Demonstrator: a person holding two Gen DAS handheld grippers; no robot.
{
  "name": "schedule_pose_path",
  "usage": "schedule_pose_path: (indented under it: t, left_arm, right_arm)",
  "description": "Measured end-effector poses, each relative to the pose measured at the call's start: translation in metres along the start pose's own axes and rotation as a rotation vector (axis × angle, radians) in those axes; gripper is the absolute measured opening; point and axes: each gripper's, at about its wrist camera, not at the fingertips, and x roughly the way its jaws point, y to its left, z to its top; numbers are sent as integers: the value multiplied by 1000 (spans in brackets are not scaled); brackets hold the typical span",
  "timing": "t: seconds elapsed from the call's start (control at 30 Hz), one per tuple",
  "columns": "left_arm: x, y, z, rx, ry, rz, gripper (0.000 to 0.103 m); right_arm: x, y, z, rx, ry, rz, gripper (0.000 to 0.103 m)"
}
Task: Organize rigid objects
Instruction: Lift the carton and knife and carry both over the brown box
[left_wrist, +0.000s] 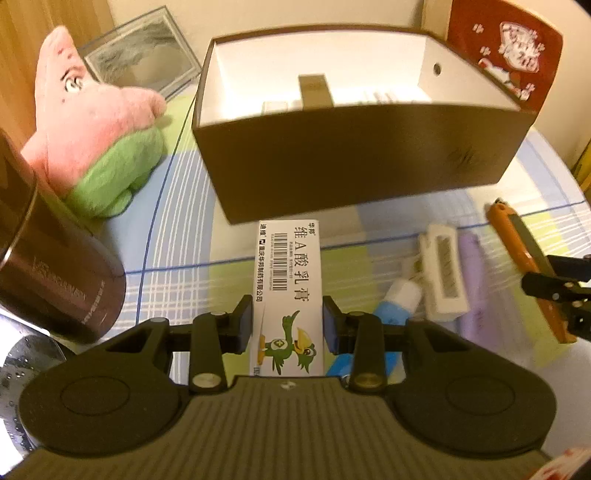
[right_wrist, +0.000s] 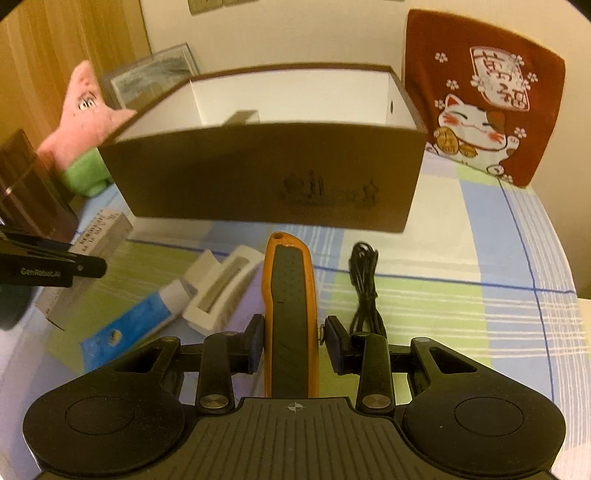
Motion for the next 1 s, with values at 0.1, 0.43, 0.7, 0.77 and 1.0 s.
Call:
schedule_pose_path:
  t: [0.1, 0.43, 0.7, 0.77, 1.0]
  left_arm:
    - [-12, -5, 7, 0, -25, -19, 33]
    - [-41, -26, 50, 26, -132, -98, 33]
    - [-35, -38, 107, 8, -185, -129, 33]
    - [-32, -43, 121, 8, -194, -127, 33]
    - [-8, -55, 162, -6, -182, -118, 33]
  right_arm:
    - [-8, 2, 7, 7, -19, 14, 32]
    - [-27, 4, 49, 34, -100, 58, 32]
    - [-25, -7, 102, 66, -152, 64, 32]
    - [-20, -11, 115, 71, -161, 59, 32]
    - [5, -28, 155, 96, -168, 22, 32]
